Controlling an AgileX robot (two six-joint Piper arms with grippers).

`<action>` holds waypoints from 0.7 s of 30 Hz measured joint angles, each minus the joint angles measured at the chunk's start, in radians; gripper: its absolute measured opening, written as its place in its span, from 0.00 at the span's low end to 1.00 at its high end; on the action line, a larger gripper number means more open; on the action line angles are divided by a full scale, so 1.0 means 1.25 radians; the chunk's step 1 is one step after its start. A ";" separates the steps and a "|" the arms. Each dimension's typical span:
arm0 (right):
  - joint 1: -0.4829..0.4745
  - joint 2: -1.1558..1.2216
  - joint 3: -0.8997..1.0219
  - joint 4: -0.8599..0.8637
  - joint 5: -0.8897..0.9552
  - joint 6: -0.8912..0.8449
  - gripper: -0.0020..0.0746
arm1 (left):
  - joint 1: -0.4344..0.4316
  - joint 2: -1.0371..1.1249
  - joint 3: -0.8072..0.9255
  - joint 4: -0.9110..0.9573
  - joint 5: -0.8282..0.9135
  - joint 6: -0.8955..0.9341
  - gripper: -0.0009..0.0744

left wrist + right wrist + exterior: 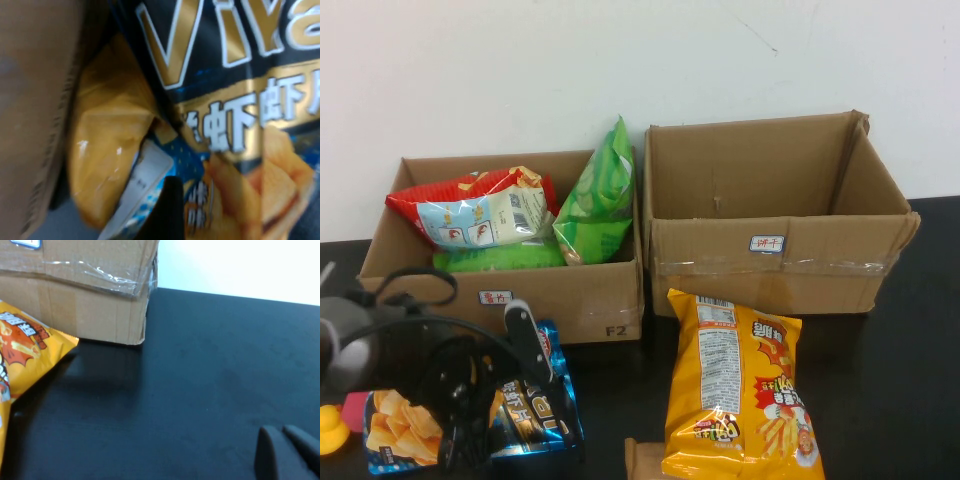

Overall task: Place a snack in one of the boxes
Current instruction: Pick up the potato chip

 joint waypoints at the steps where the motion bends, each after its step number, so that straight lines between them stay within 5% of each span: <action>1: 0.000 0.000 0.000 0.000 0.000 0.000 0.02 | 0.004 0.020 0.000 0.016 -0.011 -0.010 0.92; 6: 0.000 0.000 0.000 0.000 0.000 0.000 0.02 | 0.016 0.082 -0.002 0.070 -0.035 -0.075 0.79; 10: 0.000 0.000 0.000 0.000 0.000 0.000 0.02 | 0.019 0.089 -0.008 0.095 -0.041 -0.136 0.44; 21: 0.000 0.000 0.000 0.000 0.000 0.000 0.02 | -0.045 -0.089 -0.007 0.082 0.051 -0.377 0.33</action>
